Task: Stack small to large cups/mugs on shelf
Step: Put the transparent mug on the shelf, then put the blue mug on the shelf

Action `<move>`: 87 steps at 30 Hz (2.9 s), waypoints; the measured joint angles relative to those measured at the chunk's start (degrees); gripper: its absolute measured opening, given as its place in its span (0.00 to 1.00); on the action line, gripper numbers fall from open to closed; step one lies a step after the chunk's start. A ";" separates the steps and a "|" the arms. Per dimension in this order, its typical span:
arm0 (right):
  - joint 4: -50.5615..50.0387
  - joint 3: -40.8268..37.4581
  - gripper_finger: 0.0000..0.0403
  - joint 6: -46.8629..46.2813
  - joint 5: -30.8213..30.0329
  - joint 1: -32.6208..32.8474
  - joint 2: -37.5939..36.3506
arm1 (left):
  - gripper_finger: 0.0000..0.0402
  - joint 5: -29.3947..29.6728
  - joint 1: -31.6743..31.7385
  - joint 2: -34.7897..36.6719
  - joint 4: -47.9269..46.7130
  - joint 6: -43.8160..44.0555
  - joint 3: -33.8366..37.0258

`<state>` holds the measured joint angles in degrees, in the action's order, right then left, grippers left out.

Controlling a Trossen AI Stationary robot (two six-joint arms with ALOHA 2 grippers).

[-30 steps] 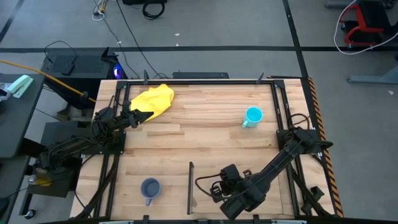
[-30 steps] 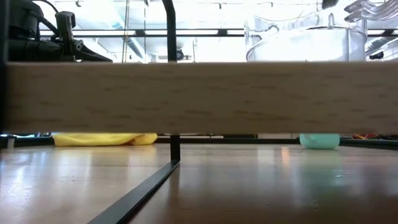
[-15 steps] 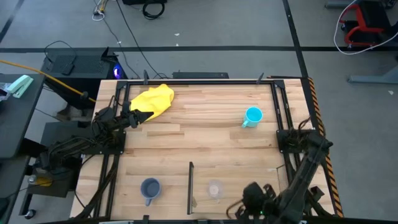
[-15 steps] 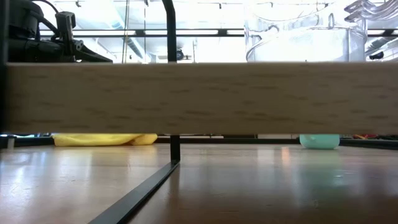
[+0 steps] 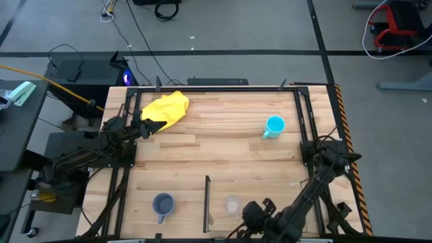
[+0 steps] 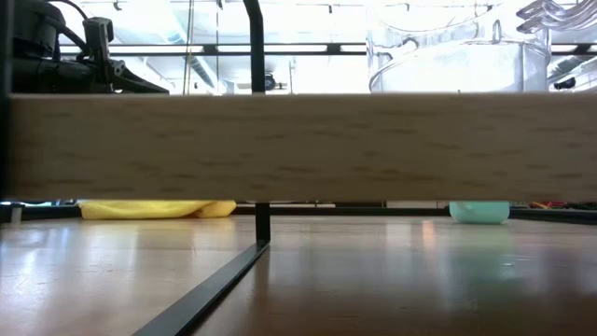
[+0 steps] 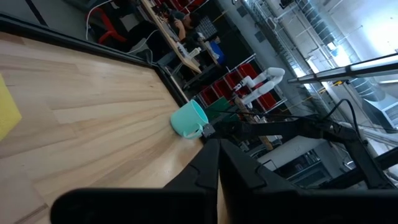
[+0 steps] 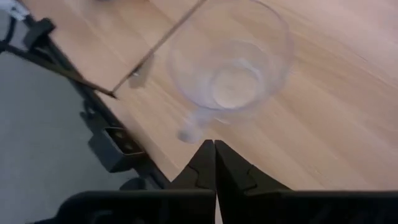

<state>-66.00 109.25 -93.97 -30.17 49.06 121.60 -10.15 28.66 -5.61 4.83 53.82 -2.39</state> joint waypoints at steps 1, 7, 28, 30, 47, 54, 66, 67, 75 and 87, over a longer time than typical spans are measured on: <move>0.71 0.00 0.01 1.12 0.15 -0.26 0.00 | 0.05 -0.01 0.00 0.00 -0.01 0.02 0.00; 1.25 0.00 0.00 3.54 2.05 -0.73 0.02 | 0.05 -0.02 0.00 0.00 -0.06 0.02 0.00; 3.72 -1.00 0.00 9.18 8.44 -3.98 0.02 | 0.03 -0.02 0.00 -0.02 -0.06 0.04 0.00; 5.12 -1.57 0.00 9.31 8.56 -3.97 0.02 | 0.03 -0.02 0.00 0.00 -0.06 0.04 0.00; 7.58 -2.69 0.00 11.14 8.66 -4.31 0.07 | 0.03 -0.02 0.00 0.00 -0.36 0.04 0.00; 4.03 -1.44 0.01 9.19 8.78 -3.85 -0.67 | 0.06 -0.02 0.00 0.00 -0.36 0.04 0.00; -12.29 -1.27 0.02 2.83 -2.37 -3.63 -17.08 | 0.04 -0.02 -0.01 0.00 -0.27 -0.28 0.02; -14.90 -1.27 0.02 1.59 -3.44 -4.10 -18.84 | 0.04 -0.02 -0.01 0.00 -0.30 -0.32 0.02; -24.04 -3.99 0.05 5.68 -4.28 -13.95 -32.41 | 0.07 -0.02 -0.01 0.00 -0.34 -0.42 0.02; -24.01 -12.89 0.07 18.45 -1.37 -39.69 -47.71 | 0.05 -0.04 0.01 -0.02 -0.43 -0.50 0.02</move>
<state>-90.02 96.36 -75.53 -31.54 9.38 73.89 -10.20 28.67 -5.63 4.40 53.32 -2.37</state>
